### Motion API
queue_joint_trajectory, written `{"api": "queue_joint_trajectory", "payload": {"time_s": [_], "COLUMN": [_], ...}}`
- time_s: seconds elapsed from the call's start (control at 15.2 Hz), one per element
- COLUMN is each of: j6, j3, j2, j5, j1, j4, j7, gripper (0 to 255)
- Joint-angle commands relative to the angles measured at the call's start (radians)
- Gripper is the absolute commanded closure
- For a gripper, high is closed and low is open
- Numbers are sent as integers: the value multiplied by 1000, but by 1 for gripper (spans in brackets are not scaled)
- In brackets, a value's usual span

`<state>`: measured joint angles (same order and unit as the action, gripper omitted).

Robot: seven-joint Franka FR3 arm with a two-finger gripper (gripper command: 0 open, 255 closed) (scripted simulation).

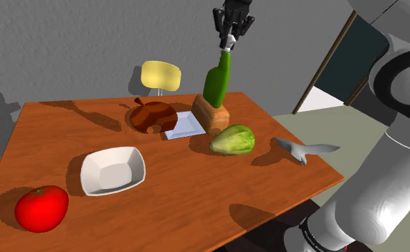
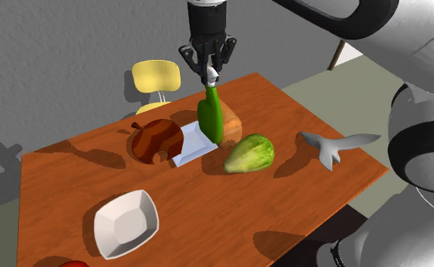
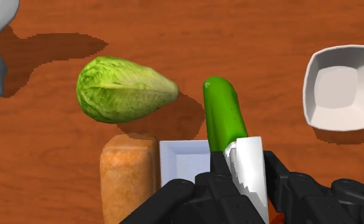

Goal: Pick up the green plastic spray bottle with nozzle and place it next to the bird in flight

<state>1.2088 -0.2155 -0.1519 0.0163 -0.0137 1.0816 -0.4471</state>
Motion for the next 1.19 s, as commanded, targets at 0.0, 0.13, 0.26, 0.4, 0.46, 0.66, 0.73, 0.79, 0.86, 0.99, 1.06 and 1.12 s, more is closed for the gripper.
{"api": "queue_joint_trajectory", "payload": {"time_s": [0.0, 0.13, 0.26, 0.4, 0.46, 0.66, 0.73, 0.79, 0.86, 0.99, 1.06, 1.12], "j6": [-33, -21, -12, -6, -4, -1, 0, -1, -1, -3, -5, -7], "j3": [-1, 21, 43, 66, 78, 114, 126, 138, 150, 174, 185, 197], "j2": [-22, 13, 42, 63, 72, 89, 92, 94, 94, 90, 87, 81], "j5": [5, -5, -12, -17, -18, -21, -22, -22, -22, -22, -22, -22], "j1": [-3, 33, 66, 97, 113, 156, 170, 185, 198, 226, 240, 254], "j4": [-54, -7, 30, 57, 68, 89, 93, 95, 94, 89, 84, 77], "j7": [-2, 51, 103, 156, 182, 260, 286, 312, 338, 390, 416, 441], "gripper": [255, 255, 255, 255, 255, 255, 255, 255, 255, 255, 255, 255]}}
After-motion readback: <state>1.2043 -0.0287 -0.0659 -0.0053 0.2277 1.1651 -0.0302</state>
